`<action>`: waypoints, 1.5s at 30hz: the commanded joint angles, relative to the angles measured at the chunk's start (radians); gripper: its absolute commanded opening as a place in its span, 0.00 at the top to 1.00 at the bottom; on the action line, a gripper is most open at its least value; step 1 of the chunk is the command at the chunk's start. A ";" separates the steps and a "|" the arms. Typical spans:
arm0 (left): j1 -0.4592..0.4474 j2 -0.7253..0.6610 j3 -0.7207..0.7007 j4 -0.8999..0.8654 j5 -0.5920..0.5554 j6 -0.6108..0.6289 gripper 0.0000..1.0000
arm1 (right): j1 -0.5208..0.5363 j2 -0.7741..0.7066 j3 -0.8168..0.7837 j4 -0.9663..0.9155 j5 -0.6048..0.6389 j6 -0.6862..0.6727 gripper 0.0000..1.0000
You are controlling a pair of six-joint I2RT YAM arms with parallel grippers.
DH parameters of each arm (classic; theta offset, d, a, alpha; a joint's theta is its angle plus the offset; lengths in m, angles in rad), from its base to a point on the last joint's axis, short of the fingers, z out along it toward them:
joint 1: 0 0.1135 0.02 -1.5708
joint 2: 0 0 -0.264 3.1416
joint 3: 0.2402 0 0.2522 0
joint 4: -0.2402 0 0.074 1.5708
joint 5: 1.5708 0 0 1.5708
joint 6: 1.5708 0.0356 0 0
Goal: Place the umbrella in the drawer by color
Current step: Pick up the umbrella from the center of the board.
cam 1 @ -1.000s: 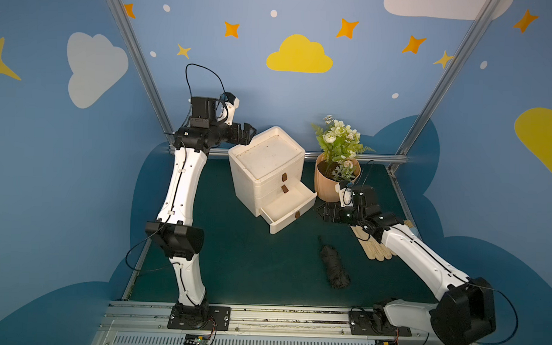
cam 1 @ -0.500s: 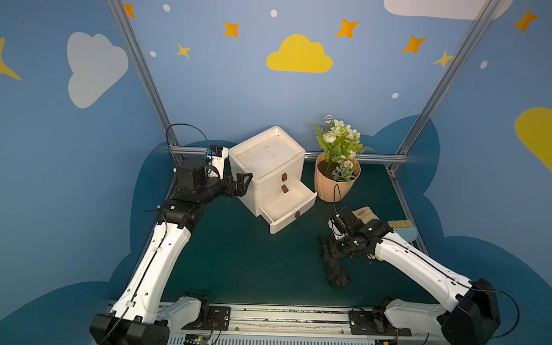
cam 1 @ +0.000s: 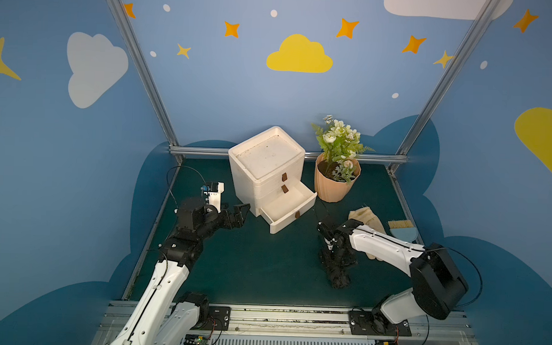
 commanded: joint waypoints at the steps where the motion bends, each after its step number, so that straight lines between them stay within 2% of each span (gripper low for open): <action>1: -0.006 -0.003 0.006 0.056 0.031 -0.014 0.00 | 0.007 0.025 -0.018 0.024 0.012 0.003 0.21; 10: -0.020 0.000 0.016 0.059 0.051 -0.004 0.00 | 0.006 0.036 -0.036 0.093 0.012 0.001 0.45; 18: -0.043 0.010 0.042 0.067 0.092 -0.004 0.01 | -0.043 -0.222 -0.053 0.199 -0.059 -0.076 0.53; 24: -0.077 0.048 0.075 0.125 0.197 -0.024 0.01 | -0.155 -0.503 -0.081 0.506 -0.294 -0.128 0.54; 29: -0.157 0.094 0.115 0.176 0.290 -0.018 0.01 | -0.236 -0.628 -0.098 0.832 -0.513 -0.103 0.53; 36: -0.309 0.194 0.162 0.338 0.451 -0.051 0.00 | -0.275 -0.617 -0.019 1.099 -0.828 0.020 0.53; 39: -0.372 0.242 0.204 0.341 0.472 -0.033 0.00 | -0.273 -0.577 0.026 1.166 -0.954 0.099 0.53; 45: -0.458 0.342 0.244 0.424 0.503 -0.047 0.00 | -0.210 -0.534 0.070 1.231 -0.991 0.108 0.53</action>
